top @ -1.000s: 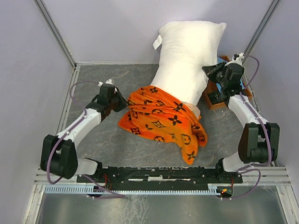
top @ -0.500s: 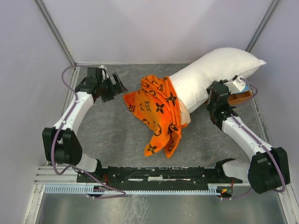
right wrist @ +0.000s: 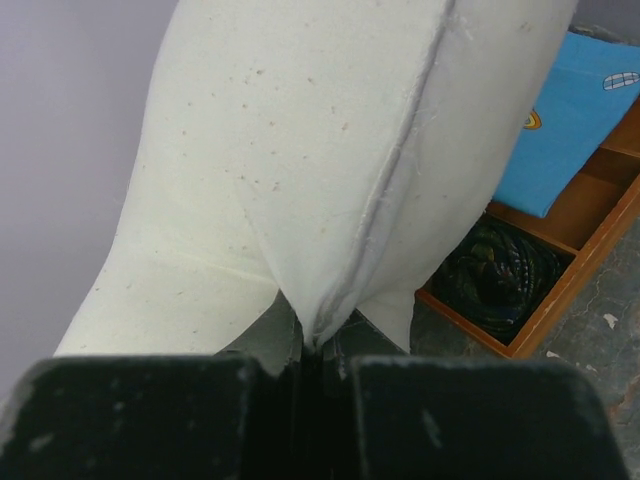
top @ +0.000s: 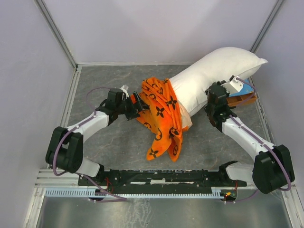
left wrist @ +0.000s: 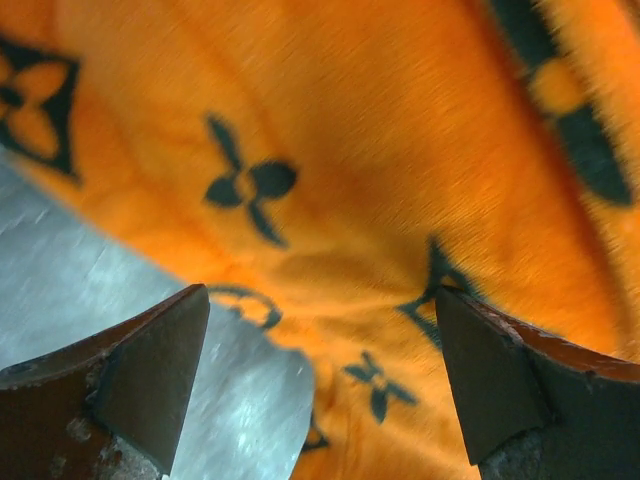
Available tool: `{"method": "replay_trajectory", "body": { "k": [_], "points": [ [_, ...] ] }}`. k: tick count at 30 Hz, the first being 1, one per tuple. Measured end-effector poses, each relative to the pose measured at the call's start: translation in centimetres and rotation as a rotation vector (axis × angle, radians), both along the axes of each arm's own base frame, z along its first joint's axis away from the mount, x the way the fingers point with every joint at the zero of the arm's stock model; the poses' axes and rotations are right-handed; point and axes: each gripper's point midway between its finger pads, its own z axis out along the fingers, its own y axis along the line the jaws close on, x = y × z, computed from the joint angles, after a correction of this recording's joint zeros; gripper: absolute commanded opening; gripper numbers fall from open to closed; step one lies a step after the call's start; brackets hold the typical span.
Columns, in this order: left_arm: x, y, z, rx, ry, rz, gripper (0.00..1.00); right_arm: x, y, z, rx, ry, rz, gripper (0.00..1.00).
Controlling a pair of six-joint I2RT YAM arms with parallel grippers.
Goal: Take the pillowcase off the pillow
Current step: Remove the pillow from the pillowcase.
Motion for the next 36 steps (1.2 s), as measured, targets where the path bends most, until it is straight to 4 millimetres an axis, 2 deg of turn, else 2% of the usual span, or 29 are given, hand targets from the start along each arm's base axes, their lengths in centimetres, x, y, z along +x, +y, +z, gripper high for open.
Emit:
{"method": "replay_trajectory", "body": {
  "k": [2, 4, 5, 6, 7, 8, 10, 11, 12, 13, 18, 21, 25, 27, 30, 31, 33, 36],
  "points": [
    [1.5, -1.5, 0.5, -0.055, -0.052, -0.008, 0.99, 0.0, 0.1, 0.0, -0.006, 0.002, 0.004, 0.02],
    [1.9, -2.5, -0.2, -0.072, -0.051, -0.018, 0.99, 0.0, 0.1, 0.0, -0.009, 0.004, 0.003, 0.02],
    [2.1, -3.1, -0.5, -0.083, -0.052, -0.022, 0.97, -0.1, 0.1, 0.0, -0.010, 0.004, 0.002, 0.02],
    [2.1, -3.6, -0.9, -0.093, -0.049, -0.026, 0.90, -0.1, 0.1, 0.0, -0.010, 0.004, 0.003, 0.02],
    [2.1, -4.3, -1.4, -0.111, -0.050, -0.028, 0.80, -0.1, 0.1, 0.0, -0.010, 0.005, 0.003, 0.02],
    [2.0, -4.7, -1.8, -0.125, -0.046, -0.027, 0.66, -0.1, 0.1, 0.0, -0.011, 0.005, 0.003, 0.02],
    [1.6, -5.5, -2.5, -0.164, -0.035, -0.016, 0.29, -0.1, 0.1, -0.1, -0.011, 0.007, 0.004, 0.02],
    [1.5, -5.8, -2.6, -0.184, -0.035, -0.009, 0.17, 0.0, 0.2, -0.1, -0.011, 0.008, 0.007, 0.01],
    [1.6, -6.0, -2.5, -0.200, -0.038, -0.001, 0.08, 0.0, 0.3, -0.1, -0.010, 0.008, 0.009, 0.02],
    [1.5, -6.0, -2.4, -0.203, -0.038, 0.003, 0.03, 0.0, 0.4, -0.1, -0.010, 0.007, 0.011, 0.02],
    [1.8, -5.0, -2.2, -0.159, -0.040, 0.064, 0.03, 0.3, 0.6, 0.2, -0.013, 0.003, 0.016, 0.01],
    [1.4, -3.0, -1.4, -0.110, -0.036, 0.110, 0.03, 0.4, 0.5, 0.5, -0.030, 0.007, 0.008, 0.01],
    [0.9, 1.2, -0.4, -0.057, -0.025, 0.184, 0.03, 0.9, 0.8, 1.2, -0.038, 0.008, 0.024, 0.01],
    [0.2, 5.0, -0.8, -0.037, 0.001, 0.257, 0.03, 1.4, 0.7, 1.3, -0.014, 0.008, 0.039, 0.01],
    [-1.3, 10.7, -2.6, -0.012, 0.093, 0.403, 0.03, 2.4, -2.6, 1.3, 0.042, 0.012, -0.026, 0.01],
    [-1.9, 11.7, -3.1, -0.012, 0.130, 0.428, 0.03, 2.6, -3.7, 1.3, 0.058, 0.013, -0.053, 0.01],
    [-3.0, 12.1, -3.6, -0.022, 0.189, 0.425, 0.03, 2.8, -5.1, 1.2, 0.073, 0.021, -0.089, 0.01],
    [-4.4, 12.1, -3.8, -0.028, 0.253, 0.395, 0.03, 3.0, -5.6, 1.5, 0.085, 0.023, -0.105, 0.01]
  ]
}}
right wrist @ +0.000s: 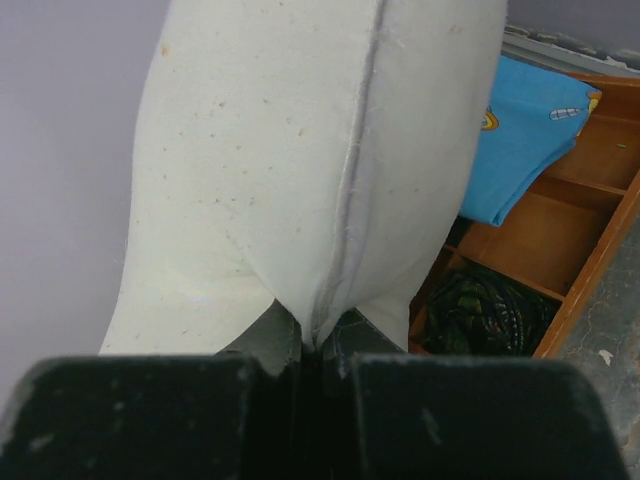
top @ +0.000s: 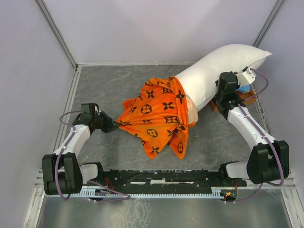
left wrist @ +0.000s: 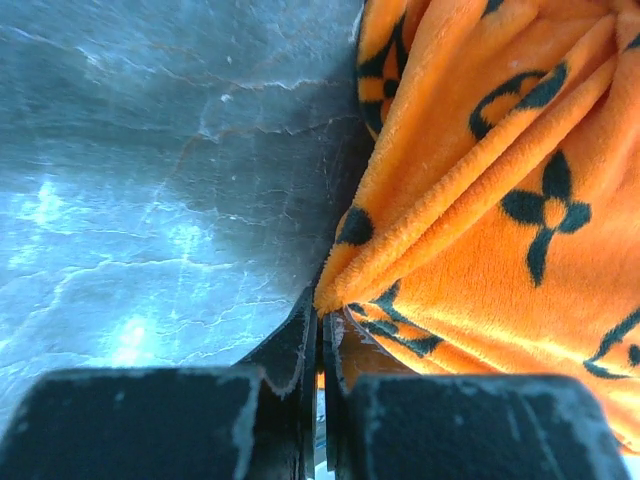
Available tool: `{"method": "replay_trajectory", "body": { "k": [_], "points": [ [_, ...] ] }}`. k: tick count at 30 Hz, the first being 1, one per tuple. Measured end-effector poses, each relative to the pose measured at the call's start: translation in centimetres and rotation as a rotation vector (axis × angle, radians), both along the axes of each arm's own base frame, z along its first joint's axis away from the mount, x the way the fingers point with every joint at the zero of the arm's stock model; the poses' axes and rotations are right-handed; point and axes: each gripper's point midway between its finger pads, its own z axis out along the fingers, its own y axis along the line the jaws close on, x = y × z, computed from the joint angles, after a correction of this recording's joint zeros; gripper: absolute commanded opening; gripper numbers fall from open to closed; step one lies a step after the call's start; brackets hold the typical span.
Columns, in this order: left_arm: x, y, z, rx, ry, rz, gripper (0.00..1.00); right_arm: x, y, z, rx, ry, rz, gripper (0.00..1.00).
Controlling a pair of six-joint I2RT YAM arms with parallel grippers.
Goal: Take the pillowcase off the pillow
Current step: Remove the pillow from the pillowcase.
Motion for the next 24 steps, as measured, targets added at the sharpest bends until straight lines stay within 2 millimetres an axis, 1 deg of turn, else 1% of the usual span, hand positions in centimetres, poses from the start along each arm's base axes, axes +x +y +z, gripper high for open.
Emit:
{"method": "replay_trajectory", "body": {
  "k": [2, 5, 6, 9, 10, 12, 13, 15, 16, 17, 18, 19, 21, 22, 24],
  "points": [
    [0.0, 0.9, 0.5, 0.007, 0.013, 0.010, 0.03, 0.0, 0.0, 0.1, 0.004, -0.001, 0.000, 0.01],
    [1.0, 3.6, 2.5, 0.022, -0.005, 0.064, 0.03, 0.0, 0.0, 0.0, 0.008, 0.002, -0.004, 0.01],
    [1.4, 5.4, 2.9, 0.031, -0.011, 0.119, 0.03, 0.0, 0.0, 0.0, 0.009, 0.000, -0.006, 0.01],
    [2.0, 10.7, 5.0, 0.073, -0.035, 0.269, 0.03, -0.1, -0.4, 0.0, 0.009, -0.001, -0.017, 0.01],
    [2.1, 12.5, 5.7, 0.102, -0.038, 0.320, 0.03, -0.1, -0.6, 0.1, 0.008, -0.002, -0.025, 0.01],
    [2.3, 15.5, 6.9, 0.165, -0.054, 0.406, 0.03, -0.1, -1.4, 0.2, 0.005, -0.004, -0.054, 0.01],
    [2.2, 16.7, 7.3, 0.193, -0.061, 0.445, 0.03, 0.0, -1.9, 0.3, 0.003, -0.007, -0.069, 0.01],
    [1.5, 18.1, 7.7, 0.233, -0.062, 0.502, 0.03, 0.3, -2.7, 0.7, 0.001, -0.014, -0.096, 0.01],
    [1.3, 18.4, 7.9, 0.246, -0.066, 0.518, 0.04, 0.5, -2.9, 0.7, 0.001, -0.015, -0.101, 0.01],
    [1.1, 18.6, 8.2, 0.253, -0.077, 0.525, 0.08, 0.6, -3.0, 0.7, 0.001, -0.014, -0.102, 0.01],
    [1.1, 18.5, 8.5, 0.255, -0.096, 0.522, 0.18, 0.9, -2.9, 0.8, 0.001, -0.014, -0.099, 0.01],
    [1.1, 18.3, 8.8, 0.250, -0.112, 0.513, 0.36, 1.1, -2.8, 0.8, 0.003, -0.015, -0.092, 0.01],
    [1.5, 17.6, 9.2, 0.235, -0.154, 0.462, 0.88, 1.6, -2.4, 0.9, 0.008, -0.020, -0.076, 0.01],
    [1.6, 17.2, 9.1, 0.243, -0.164, 0.430, 0.99, 1.9, -2.2, 1.0, 0.010, -0.021, -0.068, 0.01],
    [1.8, 16.5, 9.0, 0.278, -0.159, 0.381, 0.99, 2.3, -1.3, 1.2, 0.005, -0.025, -0.043, 0.01]
  ]
}}
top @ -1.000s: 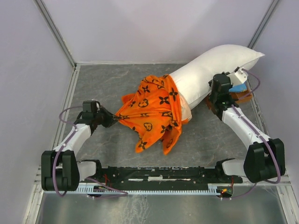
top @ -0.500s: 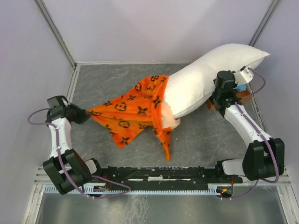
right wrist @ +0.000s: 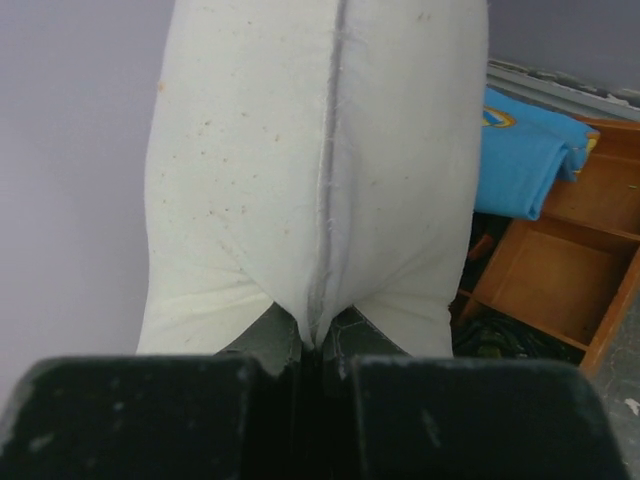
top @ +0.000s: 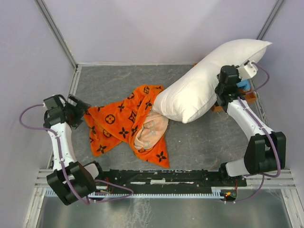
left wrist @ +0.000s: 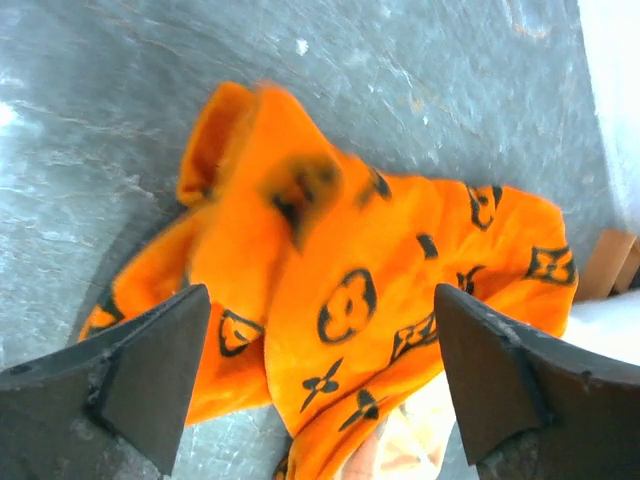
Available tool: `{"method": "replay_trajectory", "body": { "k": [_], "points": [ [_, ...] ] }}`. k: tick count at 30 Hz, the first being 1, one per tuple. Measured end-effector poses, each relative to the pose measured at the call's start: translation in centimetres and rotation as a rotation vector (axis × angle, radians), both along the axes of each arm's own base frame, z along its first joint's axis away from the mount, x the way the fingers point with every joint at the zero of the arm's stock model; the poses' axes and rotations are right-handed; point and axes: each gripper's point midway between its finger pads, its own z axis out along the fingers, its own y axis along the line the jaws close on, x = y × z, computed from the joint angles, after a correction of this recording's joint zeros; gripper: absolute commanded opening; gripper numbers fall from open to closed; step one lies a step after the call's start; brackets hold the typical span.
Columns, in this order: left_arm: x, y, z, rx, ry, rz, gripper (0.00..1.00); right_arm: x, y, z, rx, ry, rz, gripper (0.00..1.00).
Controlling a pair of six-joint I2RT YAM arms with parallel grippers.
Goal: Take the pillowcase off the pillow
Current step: Remove the pillow from the pillowcase.
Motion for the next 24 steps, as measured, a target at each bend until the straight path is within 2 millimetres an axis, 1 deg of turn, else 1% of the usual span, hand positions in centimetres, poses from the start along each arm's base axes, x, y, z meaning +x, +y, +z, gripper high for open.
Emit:
{"method": "replay_trajectory", "body": {
  "k": [1, 2, 3, 4, 7, 9, 10, 12, 14, 15, 17, 18, 19, 20, 21, 22, 23, 24],
  "points": [
    [0.2, -0.5, 0.1, 0.032, 0.013, -0.024, 0.99, 0.2, 0.6, 0.1, -0.010, 0.000, 0.012, 0.01],
    [0.6, -1.4, 0.5, 0.073, 0.019, -0.063, 0.99, 0.4, 0.6, 0.6, -0.026, -0.007, 0.012, 0.01],
    [1.1, -2.5, 1.2, 0.110, 0.011, -0.107, 0.99, 0.7, 2.2, 0.6, -0.047, -0.001, 0.041, 0.01],
    [1.6, -3.6, 1.8, 0.142, -0.003, -0.145, 0.99, 0.9, 3.2, 0.8, -0.066, -0.001, 0.059, 0.01],
    [3.5, -8.5, 4.4, 0.215, -0.089, -0.298, 0.99, 1.2, 6.3, 1.5, -0.120, -0.008, 0.113, 0.01],
    [4.3, -11.9, 4.9, 0.232, -0.129, -0.396, 0.99, 1.2, 8.0, 1.9, -0.146, -0.009, 0.145, 0.01],
    [4.5, -13.2, 4.8, 0.237, -0.136, -0.432, 0.99, 1.2, 8.7, 2.2, -0.154, -0.011, 0.159, 0.01],
    [5.2, -16.5, 3.8, 0.244, -0.138, -0.516, 0.99, 1.2, 10.1, 2.9, -0.162, -0.020, 0.190, 0.01],
    [5.8, -19.1, 2.2, 0.240, -0.128, -0.576, 0.99, 1.3, 11.6, 3.7, -0.166, -0.031, 0.222, 0.01],
    [6.1, -20.4, 1.0, 0.236, -0.115, -0.604, 0.99, 1.3, 12.5, 4.3, -0.173, -0.036, 0.242, 0.01],
    [6.6, -22.2, -2.1, 0.228, -0.071, -0.641, 0.89, 1.4, 14.6, 5.8, -0.192, -0.056, 0.289, 0.01],
    [6.7, -22.6, -3.5, 0.224, -0.047, -0.649, 0.82, 1.3, 15.8, 6.9, -0.202, -0.071, 0.318, 0.01],
    [6.7, -22.8, -5.9, 0.223, -0.003, -0.654, 0.72, 1.3, 17.0, 8.2, -0.214, -0.091, 0.353, 0.01],
    [6.5, -22.7, -7.5, 0.222, 0.030, -0.653, 0.59, 1.2, 17.7, 9.2, -0.219, -0.110, 0.375, 0.01],
    [6.1, -22.6, -9.4, 0.218, 0.069, -0.651, 0.41, 1.1, 18.6, 10.6, -0.229, -0.132, 0.406, 0.01],
    [5.6, -22.4, -10.7, 0.217, 0.098, -0.648, 0.19, 0.9, 19.3, 11.9, -0.238, -0.154, 0.432, 0.01],
    [4.9, -22.1, -12.0, 0.212, 0.129, -0.641, 0.05, 0.8, 19.9, 13.4, -0.251, -0.176, 0.459, 0.01],
    [4.3, -22.0, -12.7, 0.208, 0.145, -0.636, 0.03, 0.6, 20.4, 14.9, -0.261, -0.200, 0.483, 0.01]
  ]
}}
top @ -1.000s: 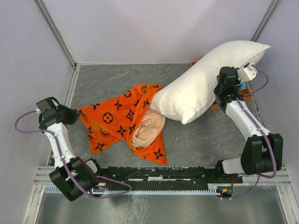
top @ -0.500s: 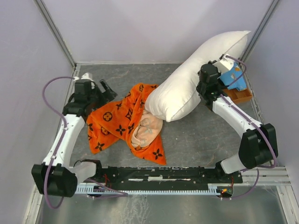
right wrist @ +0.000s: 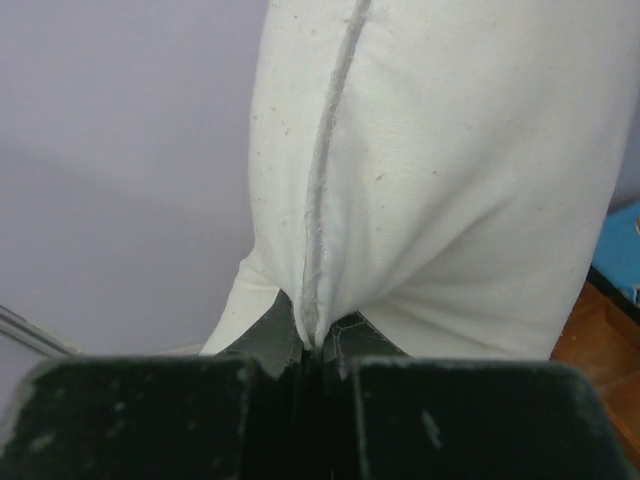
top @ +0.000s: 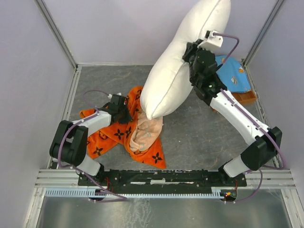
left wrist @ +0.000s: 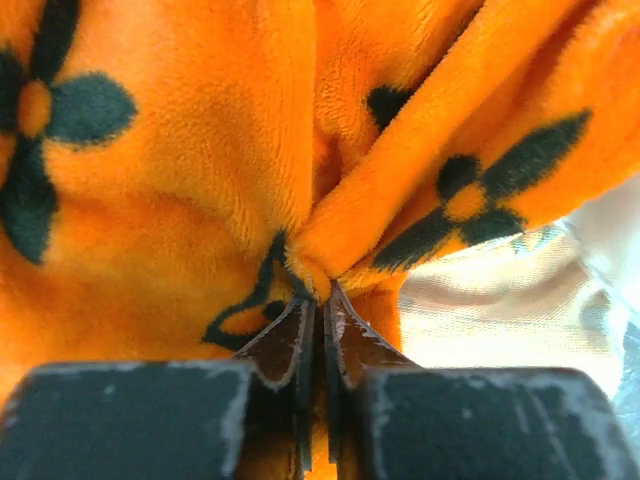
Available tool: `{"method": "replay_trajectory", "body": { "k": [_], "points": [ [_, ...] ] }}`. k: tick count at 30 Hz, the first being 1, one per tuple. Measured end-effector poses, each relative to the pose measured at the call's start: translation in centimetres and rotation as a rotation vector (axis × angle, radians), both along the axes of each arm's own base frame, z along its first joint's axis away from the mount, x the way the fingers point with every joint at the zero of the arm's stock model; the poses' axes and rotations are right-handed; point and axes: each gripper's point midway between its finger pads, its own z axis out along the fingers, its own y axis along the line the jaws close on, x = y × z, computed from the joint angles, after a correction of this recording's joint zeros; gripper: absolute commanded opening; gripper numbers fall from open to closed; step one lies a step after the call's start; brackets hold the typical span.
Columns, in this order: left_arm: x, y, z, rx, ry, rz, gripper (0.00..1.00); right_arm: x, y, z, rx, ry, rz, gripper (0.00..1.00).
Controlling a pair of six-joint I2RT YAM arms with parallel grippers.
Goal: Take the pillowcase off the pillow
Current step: Remove the pillow from the pillowcase, then place the pillow at the center of the board.
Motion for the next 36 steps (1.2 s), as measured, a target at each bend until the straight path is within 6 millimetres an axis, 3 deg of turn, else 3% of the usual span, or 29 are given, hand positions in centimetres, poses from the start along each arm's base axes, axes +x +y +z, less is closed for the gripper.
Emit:
{"method": "replay_trajectory", "body": {
  "k": [3, 6, 10, 12, 14, 16, 19, 27, 29, 32, 36],
  "points": [
    [-0.4, -0.5, -0.5, 0.002, -0.002, -0.002, 0.03, -0.6, 0.6, 5.2, -0.013, -0.082, 0.055, 0.01],
    [-0.4, -2.2, -0.2, -0.011, -0.040, -0.036, 0.03, -1.0, 1.2, 10.0, -0.009, -0.162, 0.105, 0.01],
    [-2.3, -6.7, -0.3, -0.037, -0.079, -0.154, 0.03, -0.5, 3.4, 16.1, 0.004, -0.281, 0.203, 0.01],
    [-3.9, -9.9, -0.7, -0.043, -0.097, -0.245, 0.03, 0.3, 5.5, 18.2, 0.001, -0.329, 0.276, 0.01],
    [-5.8, -13.2, -1.0, -0.058, -0.114, -0.341, 0.03, 1.4, 7.8, 18.8, -0.007, -0.348, 0.349, 0.02],
    [-7.5, -16.0, -1.1, -0.080, -0.124, -0.425, 0.03, 2.5, 10.4, 18.1, -0.020, -0.348, 0.415, 0.01],
    [-10.1, -20.2, -0.5, -0.103, -0.141, -0.561, 0.03, 3.9, 14.4, 15.3, -0.037, -0.315, 0.508, 0.01],
    [-14.9, -28.0, 2.9, -0.095, -0.288, -0.876, 0.03, 5.7, 25.6, 4.6, 0.027, -0.146, 0.780, 0.01],
    [-15.4, -29.1, 3.4, -0.089, -0.313, -0.912, 0.03, 5.0, 27.9, 2.6, 0.049, -0.104, 0.832, 0.02],
    [-15.5, -29.1, 3.0, -0.059, -0.321, -0.924, 0.05, 3.1, 30.9, 1.0, 0.095, -0.050, 0.905, 0.02],
    [-14.6, -28.5, 2.7, -0.016, -0.337, -0.894, 0.17, -0.9, 34.6, 1.2, 0.173, -0.016, 1.019, 0.02]
  ]
}}
